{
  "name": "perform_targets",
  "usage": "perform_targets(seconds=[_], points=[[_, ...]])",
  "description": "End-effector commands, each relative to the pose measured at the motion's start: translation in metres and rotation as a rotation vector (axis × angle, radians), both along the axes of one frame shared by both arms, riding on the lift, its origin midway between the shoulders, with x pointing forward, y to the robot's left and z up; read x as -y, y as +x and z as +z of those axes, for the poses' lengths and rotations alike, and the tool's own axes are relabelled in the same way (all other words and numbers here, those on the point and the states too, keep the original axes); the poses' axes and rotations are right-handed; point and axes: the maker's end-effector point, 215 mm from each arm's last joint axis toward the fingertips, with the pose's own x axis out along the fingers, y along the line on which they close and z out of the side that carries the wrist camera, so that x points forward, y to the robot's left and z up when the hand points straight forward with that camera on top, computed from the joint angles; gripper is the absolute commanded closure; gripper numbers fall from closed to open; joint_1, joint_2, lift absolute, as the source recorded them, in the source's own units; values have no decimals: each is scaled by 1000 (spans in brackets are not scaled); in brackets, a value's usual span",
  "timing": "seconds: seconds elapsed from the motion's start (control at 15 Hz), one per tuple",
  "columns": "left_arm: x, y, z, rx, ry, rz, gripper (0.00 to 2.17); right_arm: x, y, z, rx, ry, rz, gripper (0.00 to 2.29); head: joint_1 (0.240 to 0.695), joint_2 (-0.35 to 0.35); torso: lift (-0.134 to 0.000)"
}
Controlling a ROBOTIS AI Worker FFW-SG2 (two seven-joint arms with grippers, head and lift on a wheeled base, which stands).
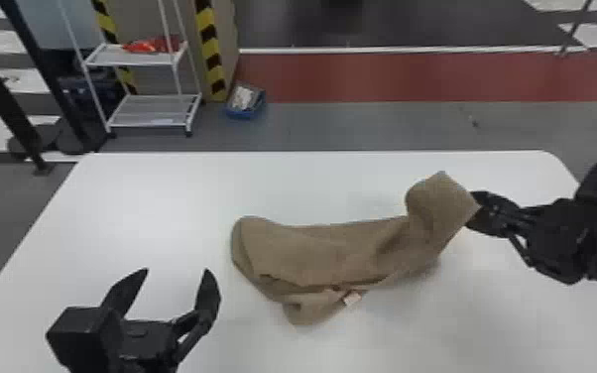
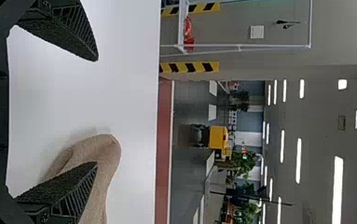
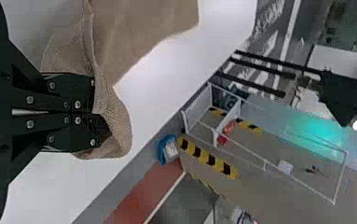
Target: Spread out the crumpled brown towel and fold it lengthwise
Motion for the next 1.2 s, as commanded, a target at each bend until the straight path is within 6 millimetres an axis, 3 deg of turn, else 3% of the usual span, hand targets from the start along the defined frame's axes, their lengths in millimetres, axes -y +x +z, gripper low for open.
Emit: perform_targets(seconds=[0.0, 0.2, 0.33, 0.4, 0.6, 0.73, 1.0, 1.13], points=[[3, -1, -1, -1, -3, -7, 90, 24, 12, 19, 21, 36, -104, 1477, 695, 26, -124], [15, -4, -3, -7, -7, -42, 90, 68, 20, 16, -2, 52, -266, 1477, 695, -30, -124], [48, -8, -5, -11, 0, -139, 90, 93, 23, 2, -37, 65, -400, 1477, 695, -69, -124], [70, -10, -5, -11, -15, -195, 90, 102, 25, -5, -48, 67, -463, 1477, 695, -122, -124], [110, -12, -10, -30, -12, -283, 90, 90, 27, -16, -126, 104, -497, 1477, 695, -207, -124], [132, -16, -9, -30, -13, -327, 90, 74, 31, -14, -148, 127, -493, 1477, 695, -235, -124], [182, -16, -15, -35, -39, -412, 151, 50, 33, -16, -214, 172, -503, 1477, 695, -251, -124], [202, -14, -28, -71, -32, -454, 154, 42, 34, -11, -207, 178, -496, 1477, 695, -270, -124]])
